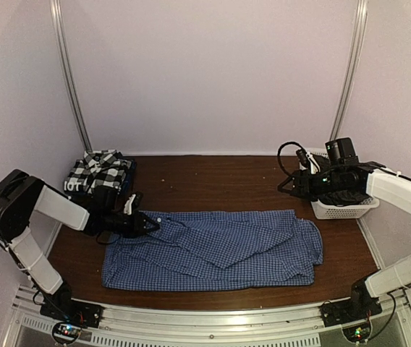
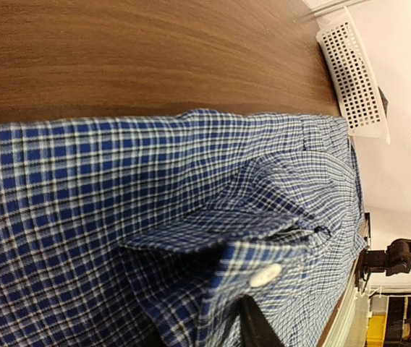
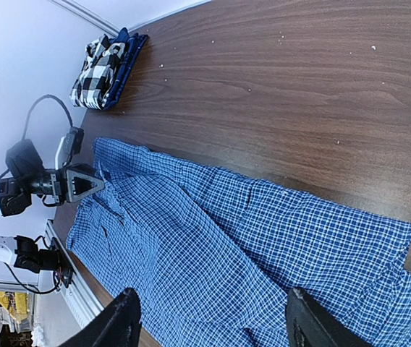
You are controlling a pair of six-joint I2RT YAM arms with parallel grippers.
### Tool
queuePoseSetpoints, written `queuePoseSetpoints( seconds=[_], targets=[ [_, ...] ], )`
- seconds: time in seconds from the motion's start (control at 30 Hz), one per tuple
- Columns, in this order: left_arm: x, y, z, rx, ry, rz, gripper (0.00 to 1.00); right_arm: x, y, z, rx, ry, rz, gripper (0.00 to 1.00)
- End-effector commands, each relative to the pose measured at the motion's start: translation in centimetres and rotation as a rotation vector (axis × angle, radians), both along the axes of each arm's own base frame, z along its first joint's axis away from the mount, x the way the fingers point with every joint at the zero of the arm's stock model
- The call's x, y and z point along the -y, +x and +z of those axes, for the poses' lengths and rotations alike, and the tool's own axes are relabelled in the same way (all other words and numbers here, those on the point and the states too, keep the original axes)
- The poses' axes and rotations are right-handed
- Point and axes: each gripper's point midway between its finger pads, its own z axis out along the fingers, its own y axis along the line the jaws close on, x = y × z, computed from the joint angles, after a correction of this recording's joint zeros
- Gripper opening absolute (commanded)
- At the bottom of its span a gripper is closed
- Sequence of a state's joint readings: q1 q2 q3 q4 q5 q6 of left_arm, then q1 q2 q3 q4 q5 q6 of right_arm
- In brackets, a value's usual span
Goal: Fold and stack the long sleeve shirts
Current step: Fold the sleeve of the rectangle-folded shirt.
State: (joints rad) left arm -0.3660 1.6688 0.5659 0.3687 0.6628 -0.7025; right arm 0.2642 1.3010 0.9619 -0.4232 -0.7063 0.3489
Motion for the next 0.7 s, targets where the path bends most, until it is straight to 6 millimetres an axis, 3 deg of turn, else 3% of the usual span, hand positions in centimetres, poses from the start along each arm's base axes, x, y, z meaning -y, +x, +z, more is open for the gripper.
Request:
queuePoseSetpoints(
  seconds=[0.0, 0.1, 0.3, 0.47, 0.67],
  targets=[
    [0.3, 1.0, 2.2, 0.089, -0.043, -0.006, 0.20, -0.4, 0.1, -0.2, 0.001, 0.007, 0.004, 0.70],
    [-0.2, 1.3, 2.8, 0.123, 0.001, 0.005, 0.11, -0.3, 0.1, -0.5, -0.004, 0.004, 0.003, 0.70],
    [-1.8, 1.1, 3.3, 0.151, 0.106, 0.043, 0.01, -0.4, 0.3, -1.0, -0.011, -0.001, 0.005, 0.70],
    [-2.7, 0.2, 3.1, 0.127, 0.135, 0.069, 0.00, -0.5, 0.4, -1.3, -0.018, 0.003, 0.008, 0.70],
    [-3.9, -0.3, 1.4, 0.084, 0.204, 0.105, 0.00, -0.6, 0.3, -1.7, -0.023, 0.003, 0.010, 0.70]
  ],
)
